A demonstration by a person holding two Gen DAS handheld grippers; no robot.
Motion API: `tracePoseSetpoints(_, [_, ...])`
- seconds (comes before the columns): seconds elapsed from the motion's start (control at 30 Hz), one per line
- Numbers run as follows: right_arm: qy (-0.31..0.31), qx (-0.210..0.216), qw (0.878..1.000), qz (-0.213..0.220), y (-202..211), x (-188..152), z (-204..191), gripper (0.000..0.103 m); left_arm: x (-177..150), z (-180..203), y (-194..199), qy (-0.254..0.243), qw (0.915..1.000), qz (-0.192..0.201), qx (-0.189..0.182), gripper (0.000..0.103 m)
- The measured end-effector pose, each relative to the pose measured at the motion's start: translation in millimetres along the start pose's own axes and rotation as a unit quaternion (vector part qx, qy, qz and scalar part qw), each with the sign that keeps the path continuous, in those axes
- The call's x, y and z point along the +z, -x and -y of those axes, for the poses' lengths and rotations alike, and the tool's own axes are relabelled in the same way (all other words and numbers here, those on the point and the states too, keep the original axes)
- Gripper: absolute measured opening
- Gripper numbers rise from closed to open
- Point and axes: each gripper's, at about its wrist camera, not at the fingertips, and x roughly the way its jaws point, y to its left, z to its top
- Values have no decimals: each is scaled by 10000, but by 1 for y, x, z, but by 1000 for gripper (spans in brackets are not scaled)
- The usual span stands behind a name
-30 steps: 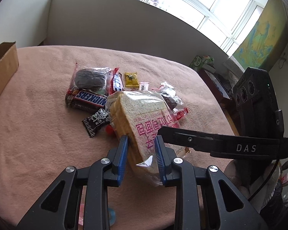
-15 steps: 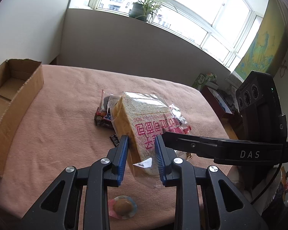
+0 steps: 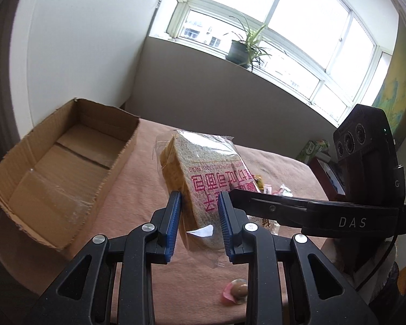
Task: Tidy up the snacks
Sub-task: 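Carry the bread loaf with the right gripper into the cardboard box and release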
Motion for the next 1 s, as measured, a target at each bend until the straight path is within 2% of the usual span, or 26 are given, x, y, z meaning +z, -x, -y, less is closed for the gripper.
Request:
tracePoseSetpoints(0.43, [568,354,9971,-359,-79,34,-69,49,15,-74,20,624,9950,399,671,26])
tracePoseSetpoints(0.63, [679,421,9954,-532,-108,39,-84,49,14,-104,23,850,9919,417,852,26])
tracePoseSetpoints(0.87, [753,445,9942,-632,-130,44,-93,49,15,-121,24,955,9894,428,1010,25])
tracePoseSetpoints(0.93, [793,446,9936,-670,-133,46,-97,49,17,-124,23,895,9882,441,1165,25])
tracePoseSetpoints(1.0, [863,330,9939,-606,-132,45,-101,49,18,-126,23,808,9841,484,1504,25])
